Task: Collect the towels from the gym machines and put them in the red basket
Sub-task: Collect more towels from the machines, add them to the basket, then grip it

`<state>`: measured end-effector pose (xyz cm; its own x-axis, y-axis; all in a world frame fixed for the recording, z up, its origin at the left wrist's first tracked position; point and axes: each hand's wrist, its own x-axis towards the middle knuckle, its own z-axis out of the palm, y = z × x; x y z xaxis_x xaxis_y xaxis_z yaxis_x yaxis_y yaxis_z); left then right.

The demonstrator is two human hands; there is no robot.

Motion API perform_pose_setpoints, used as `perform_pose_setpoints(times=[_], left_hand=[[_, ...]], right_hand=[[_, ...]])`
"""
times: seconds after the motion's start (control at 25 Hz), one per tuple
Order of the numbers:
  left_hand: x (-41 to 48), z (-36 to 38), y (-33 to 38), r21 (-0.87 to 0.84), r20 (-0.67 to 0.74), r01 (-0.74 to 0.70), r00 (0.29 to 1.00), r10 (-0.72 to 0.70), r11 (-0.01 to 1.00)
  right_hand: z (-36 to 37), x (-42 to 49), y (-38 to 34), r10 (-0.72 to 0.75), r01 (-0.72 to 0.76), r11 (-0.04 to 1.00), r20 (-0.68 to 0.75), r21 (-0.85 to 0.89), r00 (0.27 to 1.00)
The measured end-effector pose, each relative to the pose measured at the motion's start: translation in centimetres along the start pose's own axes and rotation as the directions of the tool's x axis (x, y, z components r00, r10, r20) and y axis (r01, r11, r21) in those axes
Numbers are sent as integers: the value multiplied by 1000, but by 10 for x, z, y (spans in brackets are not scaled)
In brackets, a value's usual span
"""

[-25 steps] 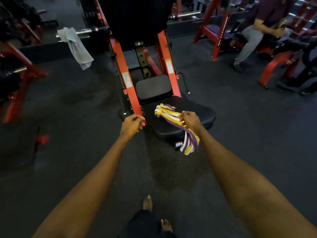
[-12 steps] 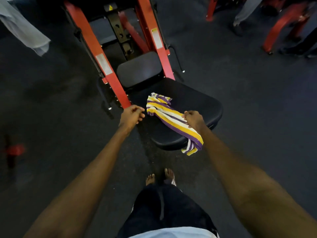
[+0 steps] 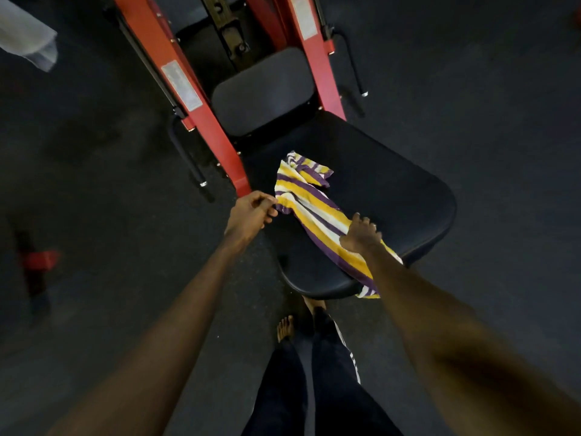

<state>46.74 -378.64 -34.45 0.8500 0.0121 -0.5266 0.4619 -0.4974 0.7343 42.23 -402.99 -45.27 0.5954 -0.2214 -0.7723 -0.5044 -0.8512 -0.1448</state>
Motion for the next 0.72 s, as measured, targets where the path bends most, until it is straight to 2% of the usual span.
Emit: perform_pose_setpoints(times=[0.12, 0.24, 0.28, 0.36, 0.44, 0.48, 0.6, 0.72], left_hand=[[19, 0, 3, 2, -3, 1, 1000, -1, 1000], [24, -5, 7, 20, 13, -2, 1000, 2, 1000], [25, -9, 9, 23, 12, -2, 1000, 2, 1000], [25, -24, 15, 18, -14, -10, 1000, 11, 1000], [24, -47, 25, -14, -64, -26, 998, 25, 1000], [23, -60, 31, -37, -91, -36, 995, 32, 999], [14, -115, 48, -85, -186, -80, 980, 63, 993], [1, -188, 53, -148, -279, -125, 957, 80, 981]], right_hand=[[14, 15, -1, 22, -17, 993, 46, -113, 999], [17, 16, -4, -24, 36, 975, 53, -220, 998], [14, 15, -10, -55, 65, 984, 63, -169, 996], [-3, 3, -29, -123, 119, 990, 60, 70, 991], [-27, -15, -57, -161, 151, 938, 6, 313, 987], [-40, -23, -73, -182, 177, 911, -21, 372, 983], [-76, -50, -139, -268, 277, 845, -85, 458, 960], [-106, -82, -223, -358, 388, 794, -155, 469, 921]])
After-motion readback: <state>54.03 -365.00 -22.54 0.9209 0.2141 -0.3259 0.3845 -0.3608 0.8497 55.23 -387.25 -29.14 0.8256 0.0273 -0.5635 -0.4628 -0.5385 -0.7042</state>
